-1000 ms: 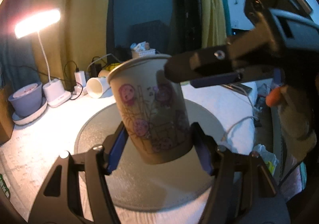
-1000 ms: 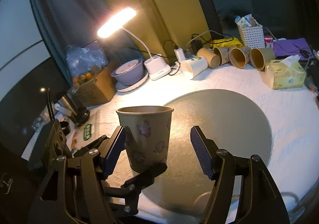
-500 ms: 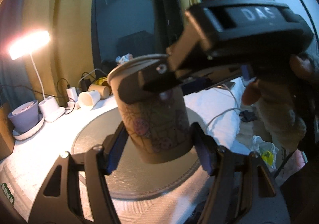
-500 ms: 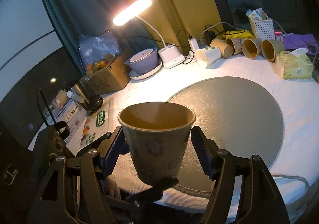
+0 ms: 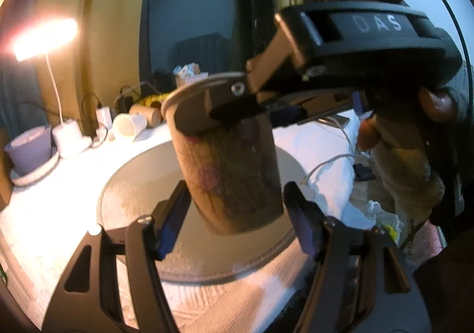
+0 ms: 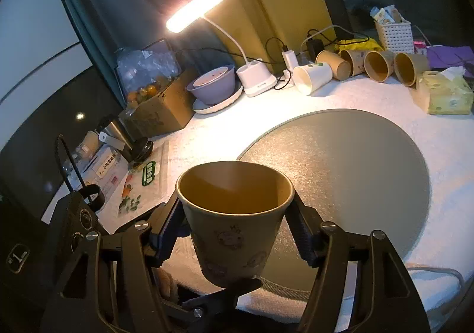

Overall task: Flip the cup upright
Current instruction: 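Open the left gripper and carry the cup upright with the right gripper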

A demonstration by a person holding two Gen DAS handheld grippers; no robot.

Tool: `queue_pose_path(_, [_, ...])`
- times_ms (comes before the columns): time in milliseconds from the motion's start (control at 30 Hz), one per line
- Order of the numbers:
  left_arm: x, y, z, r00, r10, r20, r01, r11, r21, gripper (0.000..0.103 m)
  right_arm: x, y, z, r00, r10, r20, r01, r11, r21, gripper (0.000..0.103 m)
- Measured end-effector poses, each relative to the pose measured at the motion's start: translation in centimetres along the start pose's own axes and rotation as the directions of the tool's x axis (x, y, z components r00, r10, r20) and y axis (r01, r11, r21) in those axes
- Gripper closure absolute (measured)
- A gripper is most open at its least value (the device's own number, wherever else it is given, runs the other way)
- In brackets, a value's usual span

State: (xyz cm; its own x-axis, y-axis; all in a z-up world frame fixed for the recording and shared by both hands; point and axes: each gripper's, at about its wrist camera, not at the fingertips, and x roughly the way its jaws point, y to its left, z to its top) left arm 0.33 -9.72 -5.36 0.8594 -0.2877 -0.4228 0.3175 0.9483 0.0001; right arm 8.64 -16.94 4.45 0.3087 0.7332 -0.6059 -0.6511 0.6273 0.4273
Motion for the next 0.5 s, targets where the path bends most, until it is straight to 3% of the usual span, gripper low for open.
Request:
queue_pose_path(233, [0.0, 1.9, -0.4, 0.999, 0.008, -0.037, -0.011, 0.997, -0.072, 0.032, 1.0, 0.1, 0.8, 0.996, -0.07, 0.058, 0.071, 0.997, -0.024, 0.035])
queue_pose_path(400, [0.2, 4.3, -0.2, 0.997, 0.003, -0.074, -0.015, 0.986, -0.163, 0.032, 1.7, 0.0, 1.5, 0.975, -0.183, 0.129, 0.193, 0.979, -0.071, 0.035])
queue_pose_path(500, [0.1, 5.6, 0.0, 0.997, 0.02, -0.079, -0.036, 0.977, -0.211, 0.032, 2.4, -0.5, 1.7, 0.95, -0.263, 0.17, 0.281, 0.955, -0.097, 0.035])
